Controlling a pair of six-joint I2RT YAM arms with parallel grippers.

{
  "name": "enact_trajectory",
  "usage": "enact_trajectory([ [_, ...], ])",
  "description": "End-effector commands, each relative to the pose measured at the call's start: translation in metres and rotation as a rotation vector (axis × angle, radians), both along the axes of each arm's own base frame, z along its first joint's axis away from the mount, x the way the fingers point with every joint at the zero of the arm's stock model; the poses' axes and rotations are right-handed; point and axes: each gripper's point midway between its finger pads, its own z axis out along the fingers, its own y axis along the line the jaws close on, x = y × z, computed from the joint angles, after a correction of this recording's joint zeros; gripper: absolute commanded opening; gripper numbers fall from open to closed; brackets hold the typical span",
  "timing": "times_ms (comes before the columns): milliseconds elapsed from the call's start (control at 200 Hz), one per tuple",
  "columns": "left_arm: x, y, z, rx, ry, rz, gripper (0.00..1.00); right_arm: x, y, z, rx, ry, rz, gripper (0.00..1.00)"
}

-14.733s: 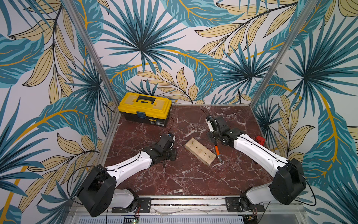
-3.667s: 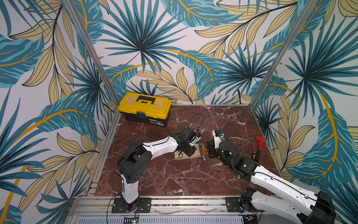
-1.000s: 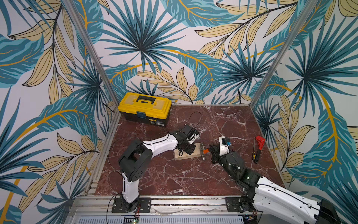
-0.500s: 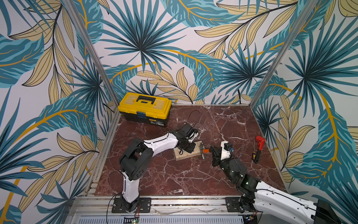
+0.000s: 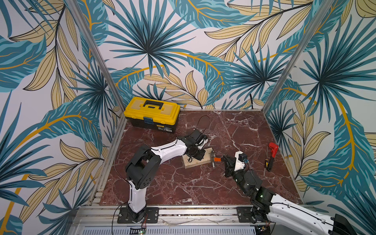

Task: Use a claw hammer to pull out a nail
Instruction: Remove the nail from the mounting plate.

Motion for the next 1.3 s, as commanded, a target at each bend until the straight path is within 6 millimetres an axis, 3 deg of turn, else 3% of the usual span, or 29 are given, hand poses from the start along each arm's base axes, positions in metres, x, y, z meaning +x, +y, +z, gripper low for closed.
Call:
enact_trajectory([
  [0,-0.110,0.054,-0.111,0.278,0.460,-0.049,0.22,-0.007,-0.001,-0.017,-0.025,0.048,0.022,0.00],
  [235,-0.106,0.055,-0.111,0.292,0.438,-0.046,0.24,-0.011,-0.008,0.011,0.016,0.006,0.012,0.00],
  [661,-0.060,0.046,-0.071,0.229,0.270,-0.022,0.25,-0.004,-0.009,0.074,-0.075,0.004,-0.021,0.00],
  [791,-0.052,0.039,-0.057,0.192,0.232,-0.025,0.27,-0.004,-0.008,0.075,-0.092,0.044,-0.019,0.00],
  [926,-0.049,0.040,-0.056,0.184,0.231,-0.022,0.27,-0.008,-0.018,0.069,-0.076,0.088,-0.050,0.00],
  [1086,-0.051,0.041,-0.058,0.185,0.241,-0.029,0.27,-0.011,-0.025,0.040,-0.120,0.192,-0.080,0.00],
  [1297,-0.054,0.042,-0.061,0.188,0.250,-0.037,0.27,-0.003,-0.005,0.026,-0.126,0.265,-0.050,0.00],
])
